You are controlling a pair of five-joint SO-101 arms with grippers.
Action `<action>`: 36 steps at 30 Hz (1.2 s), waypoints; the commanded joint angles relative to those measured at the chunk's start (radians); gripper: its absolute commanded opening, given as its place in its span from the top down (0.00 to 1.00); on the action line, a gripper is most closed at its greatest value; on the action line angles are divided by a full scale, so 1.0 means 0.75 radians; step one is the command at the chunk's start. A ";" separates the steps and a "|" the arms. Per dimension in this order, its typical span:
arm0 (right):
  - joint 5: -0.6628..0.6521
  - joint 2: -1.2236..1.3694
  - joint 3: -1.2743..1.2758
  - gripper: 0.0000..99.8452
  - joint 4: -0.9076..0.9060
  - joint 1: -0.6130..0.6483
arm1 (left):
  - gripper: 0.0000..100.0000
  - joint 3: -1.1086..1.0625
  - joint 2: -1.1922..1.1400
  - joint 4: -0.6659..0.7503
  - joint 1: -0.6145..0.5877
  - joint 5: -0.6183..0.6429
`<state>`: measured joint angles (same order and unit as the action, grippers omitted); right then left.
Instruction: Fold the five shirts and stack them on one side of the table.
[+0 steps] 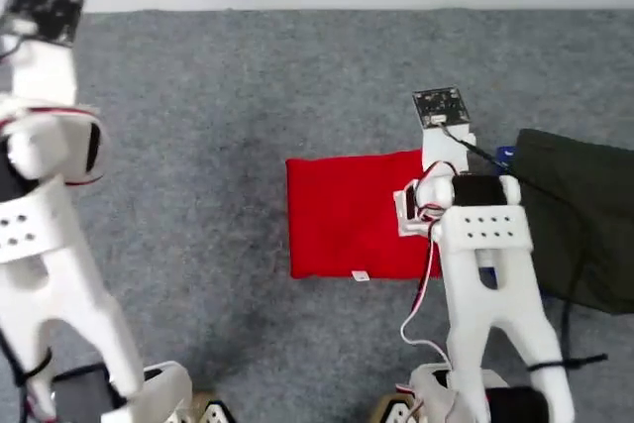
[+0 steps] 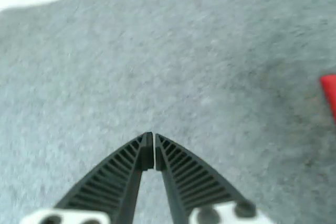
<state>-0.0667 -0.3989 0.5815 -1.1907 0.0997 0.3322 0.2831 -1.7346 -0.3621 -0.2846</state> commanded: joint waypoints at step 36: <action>-1.195 0.873 -0.743 0.99 0.132 -0.071 | 0.99 -0.230 0.223 -0.027 -0.123 -0.012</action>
<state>-0.6329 0.2608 0.1596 -1.1078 0.0675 0.1557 0.4166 -1.7346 -0.4480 -0.2862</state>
